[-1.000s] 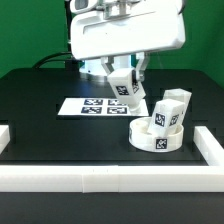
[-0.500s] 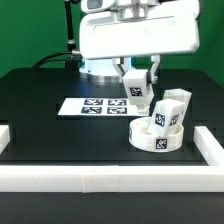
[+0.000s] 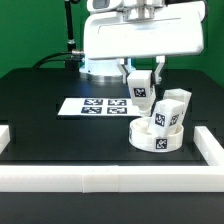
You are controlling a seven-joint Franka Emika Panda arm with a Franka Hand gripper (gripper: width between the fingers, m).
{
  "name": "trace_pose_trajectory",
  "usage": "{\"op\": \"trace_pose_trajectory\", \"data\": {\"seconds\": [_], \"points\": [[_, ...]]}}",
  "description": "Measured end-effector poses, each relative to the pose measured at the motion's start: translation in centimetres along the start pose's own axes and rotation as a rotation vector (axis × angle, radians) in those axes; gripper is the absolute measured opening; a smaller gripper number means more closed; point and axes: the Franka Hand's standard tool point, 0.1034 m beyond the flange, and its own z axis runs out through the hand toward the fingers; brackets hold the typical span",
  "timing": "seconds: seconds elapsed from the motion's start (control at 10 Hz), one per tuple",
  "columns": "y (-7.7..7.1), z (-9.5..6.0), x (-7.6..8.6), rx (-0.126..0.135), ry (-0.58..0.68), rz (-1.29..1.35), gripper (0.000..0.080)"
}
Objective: Assemble stool
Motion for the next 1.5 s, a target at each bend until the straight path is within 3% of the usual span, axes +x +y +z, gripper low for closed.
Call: {"op": "trace_pose_trajectory", "data": {"seconds": [0.3,1.5], "points": [[0.7,0.3,-1.0,-0.012,0.014,-0.013,0.0337],[1.3,2.3,-2.4,-0.044,0.072,-0.050,0.0337]]}}
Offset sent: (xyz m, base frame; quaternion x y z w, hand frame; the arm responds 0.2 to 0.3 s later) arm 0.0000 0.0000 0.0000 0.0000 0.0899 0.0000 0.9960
